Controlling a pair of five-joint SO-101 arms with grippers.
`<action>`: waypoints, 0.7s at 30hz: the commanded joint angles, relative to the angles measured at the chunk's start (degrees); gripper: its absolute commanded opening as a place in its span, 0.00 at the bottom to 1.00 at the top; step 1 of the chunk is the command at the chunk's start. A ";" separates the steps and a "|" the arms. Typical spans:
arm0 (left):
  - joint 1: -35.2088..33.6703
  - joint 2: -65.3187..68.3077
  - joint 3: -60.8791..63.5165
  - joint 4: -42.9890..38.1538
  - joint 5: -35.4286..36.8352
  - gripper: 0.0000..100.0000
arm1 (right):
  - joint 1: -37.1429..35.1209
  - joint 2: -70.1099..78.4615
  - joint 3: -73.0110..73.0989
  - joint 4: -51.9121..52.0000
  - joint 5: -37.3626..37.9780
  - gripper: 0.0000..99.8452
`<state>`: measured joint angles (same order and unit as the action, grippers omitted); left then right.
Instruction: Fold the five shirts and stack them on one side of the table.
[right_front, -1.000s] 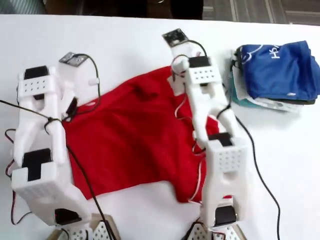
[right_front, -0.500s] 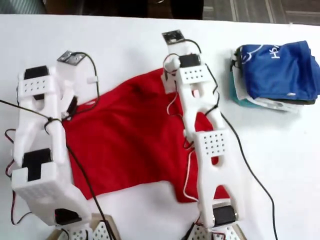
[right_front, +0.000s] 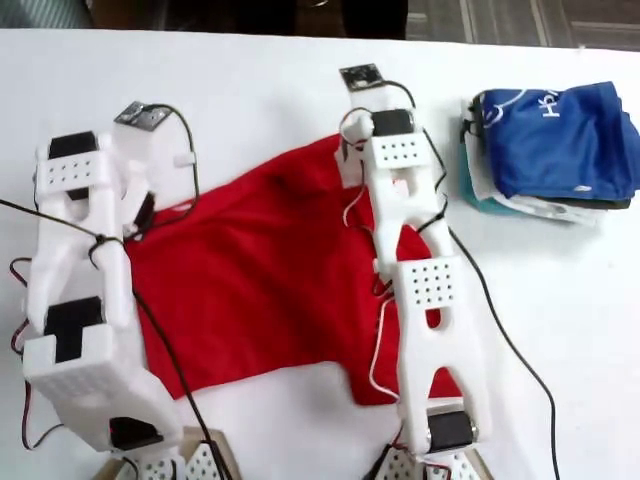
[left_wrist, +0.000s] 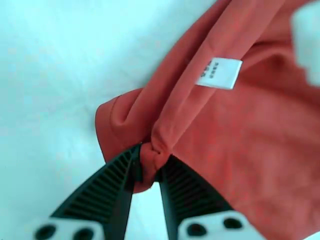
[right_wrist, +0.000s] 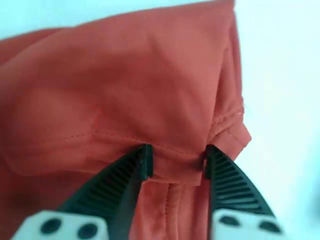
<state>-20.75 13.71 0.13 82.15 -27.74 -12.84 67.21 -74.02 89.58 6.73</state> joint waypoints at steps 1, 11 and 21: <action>0.09 -3.60 -0.04 -0.62 0.44 0.03 | 0.40 -0.31 -2.46 0.40 -0.62 0.17; 0.09 -3.69 -0.04 -0.18 0.44 0.03 | 1.80 -0.57 -10.46 2.68 -0.44 0.02; 0.26 -4.31 -3.65 5.27 0.62 0.03 | 2.51 -4.44 -20.31 11.65 3.87 0.02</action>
<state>-20.75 13.19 -0.22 84.00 -27.74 -11.34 67.12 -92.92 99.60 8.40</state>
